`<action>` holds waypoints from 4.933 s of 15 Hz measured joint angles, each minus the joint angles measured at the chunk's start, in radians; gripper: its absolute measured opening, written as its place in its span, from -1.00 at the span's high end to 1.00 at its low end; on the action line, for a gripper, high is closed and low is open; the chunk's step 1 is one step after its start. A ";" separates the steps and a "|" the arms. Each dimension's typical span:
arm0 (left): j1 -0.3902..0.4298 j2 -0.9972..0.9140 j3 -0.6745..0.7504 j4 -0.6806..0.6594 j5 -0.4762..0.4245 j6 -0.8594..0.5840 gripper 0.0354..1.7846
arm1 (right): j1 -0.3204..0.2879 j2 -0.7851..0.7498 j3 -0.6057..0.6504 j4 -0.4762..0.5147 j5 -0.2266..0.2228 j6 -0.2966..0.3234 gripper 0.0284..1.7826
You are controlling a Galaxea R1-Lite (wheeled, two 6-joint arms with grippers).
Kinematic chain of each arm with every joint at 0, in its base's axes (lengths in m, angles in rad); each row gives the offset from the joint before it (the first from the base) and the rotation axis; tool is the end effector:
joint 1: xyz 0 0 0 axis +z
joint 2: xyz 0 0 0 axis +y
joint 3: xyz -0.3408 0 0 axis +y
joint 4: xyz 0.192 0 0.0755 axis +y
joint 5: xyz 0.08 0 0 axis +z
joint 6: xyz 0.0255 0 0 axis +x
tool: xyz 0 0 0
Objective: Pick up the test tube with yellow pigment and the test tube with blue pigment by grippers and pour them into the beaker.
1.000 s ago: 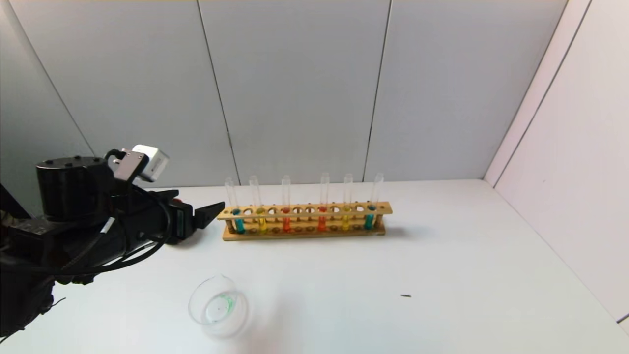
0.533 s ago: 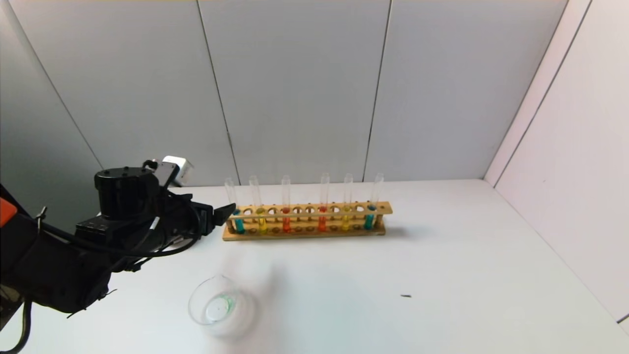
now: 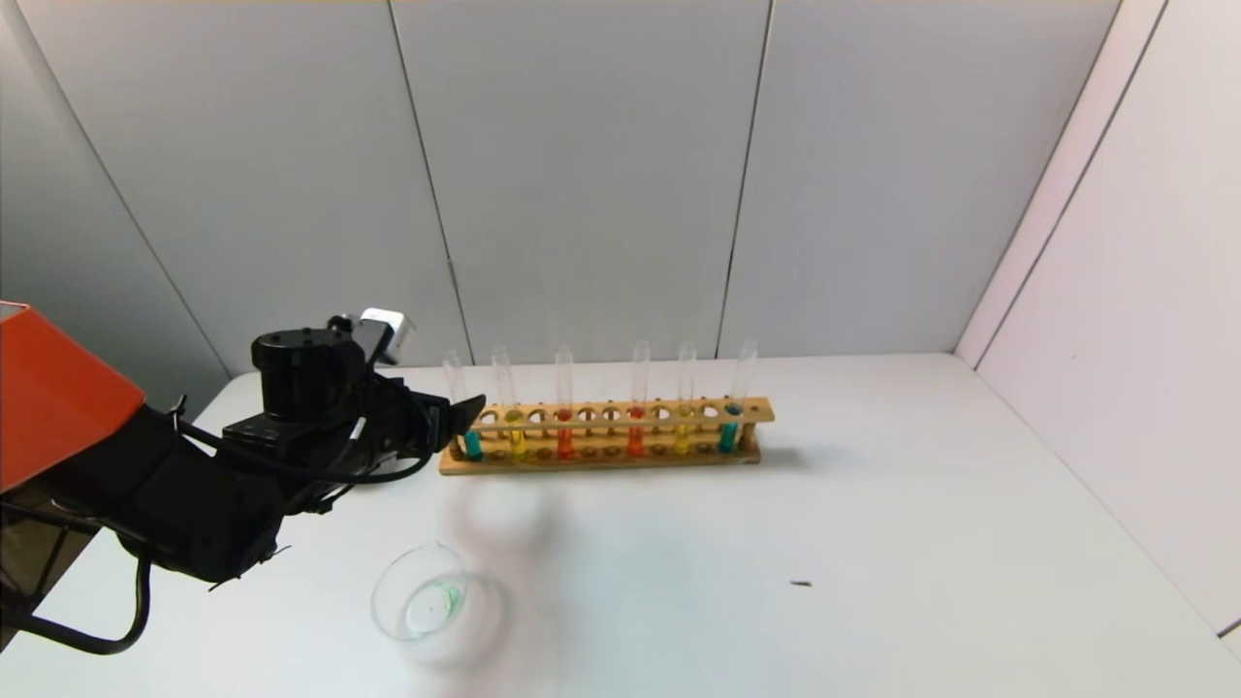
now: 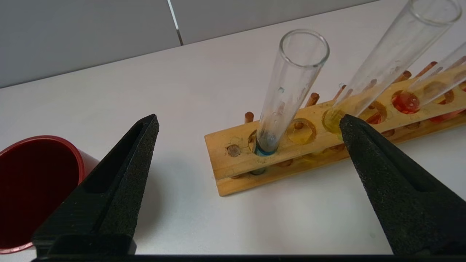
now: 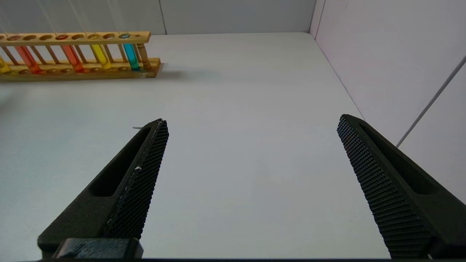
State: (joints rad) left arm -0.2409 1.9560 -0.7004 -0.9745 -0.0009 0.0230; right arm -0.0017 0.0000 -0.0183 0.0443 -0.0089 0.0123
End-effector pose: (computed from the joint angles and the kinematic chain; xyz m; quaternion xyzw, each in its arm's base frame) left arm 0.3503 -0.0861 0.1274 0.0281 0.1377 -0.1210 0.9827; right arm -0.0448 -0.0002 0.0763 0.0061 0.0130 -0.0054 0.9999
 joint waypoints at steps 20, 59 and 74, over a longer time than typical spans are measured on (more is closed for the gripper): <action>-0.022 0.078 -0.079 -0.022 0.017 0.003 0.60 | 0.000 0.000 0.000 0.000 0.000 0.000 -0.91; -0.036 -0.462 -0.246 0.709 0.050 0.000 0.69 | 0.000 0.000 0.000 0.000 0.000 0.000 -0.91; -0.035 -0.748 -0.057 0.996 0.222 0.211 0.69 | 0.000 0.000 0.000 0.000 0.000 0.000 -0.91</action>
State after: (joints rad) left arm -0.2760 1.2079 -0.7570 0.0215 0.2213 0.2343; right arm -0.0017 0.0000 -0.0183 0.0443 -0.0085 0.0123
